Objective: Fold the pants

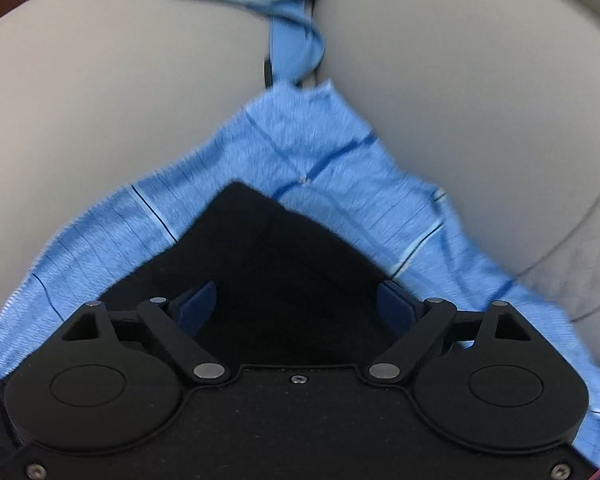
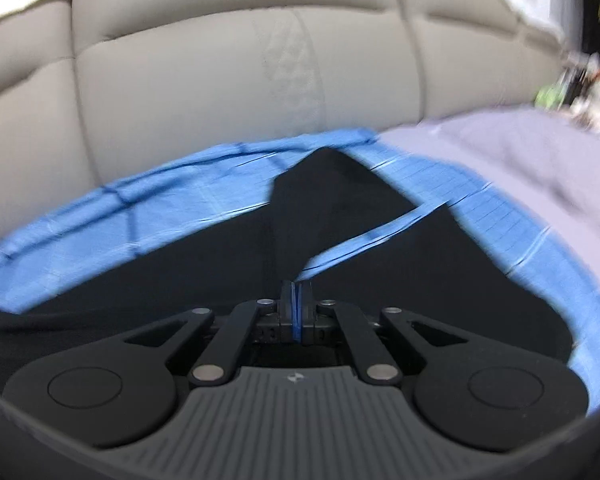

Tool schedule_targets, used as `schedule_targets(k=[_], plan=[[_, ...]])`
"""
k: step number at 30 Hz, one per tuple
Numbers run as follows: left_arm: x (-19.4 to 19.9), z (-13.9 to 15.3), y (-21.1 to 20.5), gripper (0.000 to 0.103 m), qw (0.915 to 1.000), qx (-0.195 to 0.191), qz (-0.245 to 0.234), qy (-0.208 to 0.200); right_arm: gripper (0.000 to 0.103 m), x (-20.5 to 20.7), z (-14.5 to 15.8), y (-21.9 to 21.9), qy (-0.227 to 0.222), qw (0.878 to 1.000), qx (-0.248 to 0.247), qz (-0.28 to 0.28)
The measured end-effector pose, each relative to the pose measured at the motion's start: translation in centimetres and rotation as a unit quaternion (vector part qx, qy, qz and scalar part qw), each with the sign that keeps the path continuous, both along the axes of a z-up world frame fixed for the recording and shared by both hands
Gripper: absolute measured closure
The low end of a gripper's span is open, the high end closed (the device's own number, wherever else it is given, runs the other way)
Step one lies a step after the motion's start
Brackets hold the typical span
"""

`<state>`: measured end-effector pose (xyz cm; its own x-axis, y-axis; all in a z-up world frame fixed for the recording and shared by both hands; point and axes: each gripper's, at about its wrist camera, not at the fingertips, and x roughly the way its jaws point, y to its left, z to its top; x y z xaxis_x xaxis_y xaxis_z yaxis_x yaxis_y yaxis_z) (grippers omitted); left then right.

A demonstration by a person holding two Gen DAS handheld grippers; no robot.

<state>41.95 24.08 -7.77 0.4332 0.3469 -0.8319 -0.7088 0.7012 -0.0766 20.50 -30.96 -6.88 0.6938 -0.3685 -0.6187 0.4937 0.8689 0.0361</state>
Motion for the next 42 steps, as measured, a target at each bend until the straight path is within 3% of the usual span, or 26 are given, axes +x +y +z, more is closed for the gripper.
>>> schedule_targets(k=[5,8,9,10,11,12,13,15,16,17,19,20,21,22,23,31,33,35,37,40,42], plan=[[1.5,-1.4,-1.1,0.011,0.9987,0.040,0.011,0.029,0.100,0.4,-0.6,-1.7,0.009,0.999,0.041,0.013],[1.7,-1.8,-1.3,0.009,0.9979,0.050,0.016,0.038,0.088,2.0,-0.3,-2.7,0.003,0.996,0.083,0.021],[1.8,-1.9,-1.3,0.008,0.9977,0.052,0.017,0.039,0.082,2.8,0.0,-3.0,0.000,0.995,0.101,0.020],[1.9,-1.9,-1.3,0.007,0.9976,0.054,0.017,0.040,0.064,3.7,0.1,-3.1,0.000,0.994,0.111,0.021],[1.9,-1.9,-1.2,0.007,0.9975,0.054,0.018,0.041,0.057,4.7,0.2,-3.1,0.000,0.993,0.115,0.022],[1.9,-2.0,-1.1,0.007,0.9976,0.054,0.021,0.039,0.043,5.8,0.3,-3.1,0.002,0.993,0.113,0.020],[1.9,-2.0,-1.0,0.009,0.9975,0.053,0.025,0.038,0.035,6.8,0.2,-2.9,0.010,0.995,0.102,0.018],[1.7,-1.9,-0.8,0.021,0.9968,0.061,0.037,0.035,0.026,9.4,-0.4,-2.5,0.042,0.997,0.069,0.013],[1.5,-1.8,-0.8,0.035,0.9961,0.068,0.046,0.033,0.024,10.7,-1.0,-2.4,0.061,0.997,0.051,0.003],[1.3,-1.6,-0.8,0.061,0.9949,0.078,0.055,0.031,0.024,11.8,-1.6,-2.4,0.078,0.996,0.039,-0.005],[0.6,-1.0,-1.1,0.088,0.9928,0.105,0.055,0.017,0.024,13.7,-3.3,-2.7,0.109,0.994,0.018,-0.015],[0.2,-0.6,-1.2,0.102,0.9937,0.102,0.046,0.005,0.029,13.9,-3.5,-2.8,0.096,0.995,0.007,-0.022],[-0.3,-0.2,-1.2,0.102,0.9942,0.099,0.041,-0.007,0.065,14.1,-3.2,-3.0,0.092,0.995,0.006,-0.030],[-0.7,0.4,-1.2,0.102,0.9937,0.104,0.040,-0.015,0.091,14.1,-2.7,-3.2,0.090,0.995,0.002,-0.049],[-1.2,1.1,-1.3,0.102,0.9929,0.109,0.038,-0.025,0.099,13.8,-1.9,-3.3,0.082,0.994,-0.006,-0.067],[-8.8,7.8,-0.3,0.103,0.9899,0.089,0.013,-0.109,0.099,5.5,4.1,-4.8,-0.030,0.996,-0.009,-0.084],[-12.1,9.4,-0.4,0.103,0.9845,0.115,0.008,-0.132,0.098,2.2,4.6,-5.1,-0.049,0.995,-0.003,-0.091],[-15.8,10.6,-0.3,0.103,0.9787,0.135,0.000,-0.155,0.098,-0.9,4.5,-5.6,-0.063,0.993,0.005,-0.100],[-18.5,10.7,0.1,0.103,0.9799,0.130,-0.013,-0.151,0.098,-3.8,3.6,-5.8,-0.066,0.991,0.021,-0.114],[-21.0,9.3,0.9,0.101,0.9861,0.084,-0.054,-0.132,0.098,-6.9,1.4,-5.5,-0.045,0.991,0.036,-0.123],[-21.3,8.2,1.2,0.095,0.9892,0.046,-0.068,-0.121,0.097,-8.0,-0.3,-5.3,-0.020,0.991,0.040,-0.128]])
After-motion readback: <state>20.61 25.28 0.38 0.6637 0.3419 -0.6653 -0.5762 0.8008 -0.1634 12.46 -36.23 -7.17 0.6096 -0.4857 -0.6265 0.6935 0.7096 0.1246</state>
